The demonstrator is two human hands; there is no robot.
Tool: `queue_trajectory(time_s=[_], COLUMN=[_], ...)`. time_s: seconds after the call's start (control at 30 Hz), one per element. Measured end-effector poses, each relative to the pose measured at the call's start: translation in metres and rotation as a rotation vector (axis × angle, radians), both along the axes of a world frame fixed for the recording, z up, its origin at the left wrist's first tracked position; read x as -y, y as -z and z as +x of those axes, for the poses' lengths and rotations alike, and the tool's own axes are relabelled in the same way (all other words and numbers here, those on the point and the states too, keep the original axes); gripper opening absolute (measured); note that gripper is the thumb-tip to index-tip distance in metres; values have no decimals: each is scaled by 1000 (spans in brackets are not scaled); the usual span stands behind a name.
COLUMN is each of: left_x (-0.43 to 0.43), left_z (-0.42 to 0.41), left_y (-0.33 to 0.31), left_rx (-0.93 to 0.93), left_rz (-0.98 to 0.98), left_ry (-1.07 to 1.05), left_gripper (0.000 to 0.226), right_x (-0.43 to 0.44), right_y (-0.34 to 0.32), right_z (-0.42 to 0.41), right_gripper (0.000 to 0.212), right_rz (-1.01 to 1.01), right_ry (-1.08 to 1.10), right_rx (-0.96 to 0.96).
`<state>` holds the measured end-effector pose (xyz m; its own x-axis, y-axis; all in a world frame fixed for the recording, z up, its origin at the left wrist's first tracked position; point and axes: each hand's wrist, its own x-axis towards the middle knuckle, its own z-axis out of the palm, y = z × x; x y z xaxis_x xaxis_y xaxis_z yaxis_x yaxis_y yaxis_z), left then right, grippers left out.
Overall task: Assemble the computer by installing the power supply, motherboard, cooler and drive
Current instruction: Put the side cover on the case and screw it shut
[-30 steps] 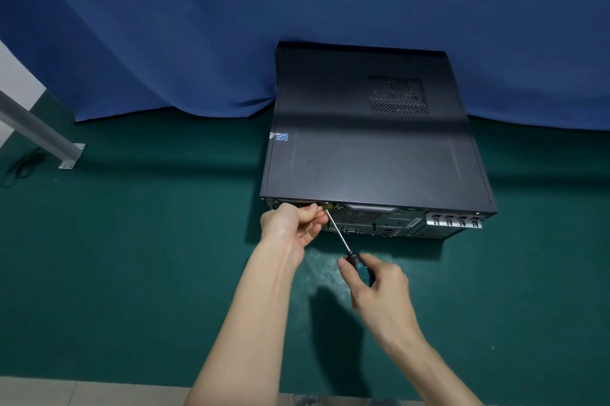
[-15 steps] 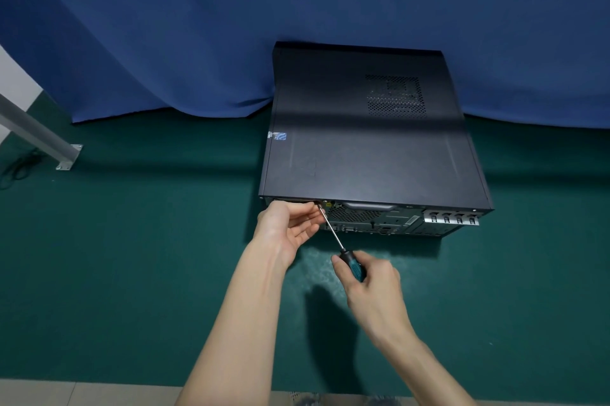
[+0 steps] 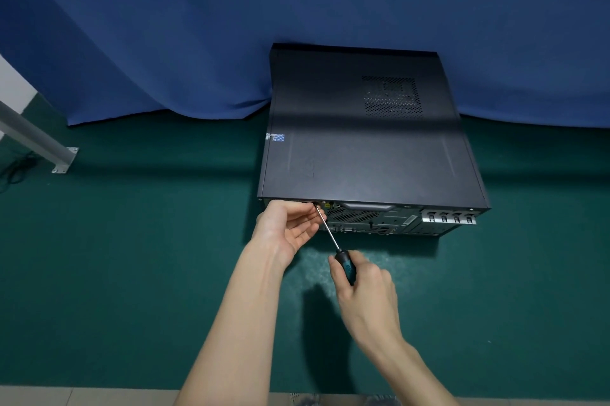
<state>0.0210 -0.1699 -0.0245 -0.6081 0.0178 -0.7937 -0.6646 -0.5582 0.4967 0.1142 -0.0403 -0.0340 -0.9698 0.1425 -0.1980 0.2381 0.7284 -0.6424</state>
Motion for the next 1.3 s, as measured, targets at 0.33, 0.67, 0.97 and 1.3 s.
queue_trajectory(time_s=[0.33,0.67,0.97,1.3], left_x=[1,-3,-9,-12], left_z=[1,28,27,28], left_y=[1,3,-2,0], left_rx=[-16,-283,-327,-312], left_rz=[30,-31,-208,-132], left_ry=[9,259,155,130], left_gripper=[14,20,12,22], right_x=[7,22,35,32], right_y=[0,-5,-3,-3], right_z=[1,1,8,8], right_gripper=[25,28,37,31], right_rz=[-2,-1489,-1066,-1092], right_ry=[11,413,384,454], right_rx=[7,502,294,281])
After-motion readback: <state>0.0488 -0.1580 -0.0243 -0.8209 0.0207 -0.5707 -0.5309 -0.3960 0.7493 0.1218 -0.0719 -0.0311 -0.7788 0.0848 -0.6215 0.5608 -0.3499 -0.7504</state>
